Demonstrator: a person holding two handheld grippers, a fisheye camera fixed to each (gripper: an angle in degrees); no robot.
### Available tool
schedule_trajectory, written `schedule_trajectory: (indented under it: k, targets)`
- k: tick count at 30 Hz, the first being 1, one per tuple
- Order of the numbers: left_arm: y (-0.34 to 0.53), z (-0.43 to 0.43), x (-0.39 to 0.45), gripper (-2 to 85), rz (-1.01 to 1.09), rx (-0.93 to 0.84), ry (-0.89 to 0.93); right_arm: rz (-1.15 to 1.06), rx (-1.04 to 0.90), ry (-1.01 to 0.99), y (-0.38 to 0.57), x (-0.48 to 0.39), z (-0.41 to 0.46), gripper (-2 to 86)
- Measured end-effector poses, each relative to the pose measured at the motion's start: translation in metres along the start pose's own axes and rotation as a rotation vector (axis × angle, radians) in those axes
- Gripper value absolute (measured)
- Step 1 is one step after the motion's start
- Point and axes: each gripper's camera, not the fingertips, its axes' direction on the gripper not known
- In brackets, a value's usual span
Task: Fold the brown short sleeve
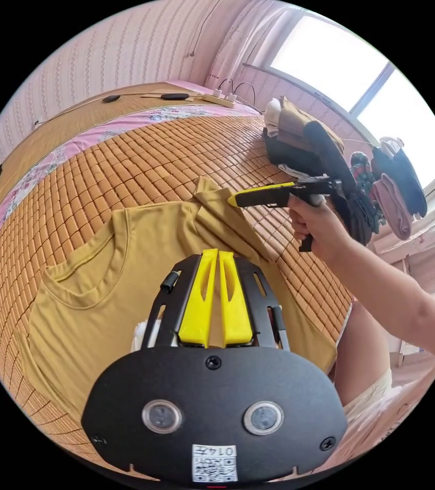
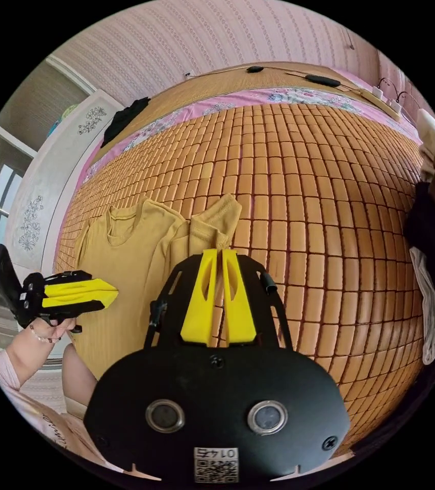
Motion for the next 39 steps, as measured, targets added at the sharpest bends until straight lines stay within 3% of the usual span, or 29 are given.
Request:
schedule_trajectory:
  k: [4,13,23,25,28,31,39]
  targets:
    - [-0.055,0.031,0.022,-0.7,0.040,0.023,0.048,0.048,0.155,0.049,0.062,0.021,-0.061,1.4]
    - [-0.126,0.083,0.106,-0.6,0.262,-0.075,0.036,0.113,0.085,0.001,0.170,0.043,-0.085,1.2]
    - [-0.171,0.146,0.199,4.8,0.422,-0.174,0.060,0.137,0.102,0.035,0.187,0.028,-0.095,4.3]
    - [-0.176,0.164,0.212,5.1,0.444,-0.230,0.036,0.122,0.167,-0.012,0.185,0.022,-0.100,6.2]
    - [-0.178,0.172,0.221,1.8,0.485,-0.223,-0.005,0.092,0.105,0.018,0.168,0.014,-0.089,5.7]
    - [-0.177,0.173,0.220,0.4,0.497,-0.166,-0.112,0.091,0.111,0.052,0.151,0.008,-0.089,3.7]
    - [-0.157,0.132,0.155,3.9,0.267,-0.073,0.075,0.133,0.155,0.052,0.140,-0.004,-0.104,5.5]
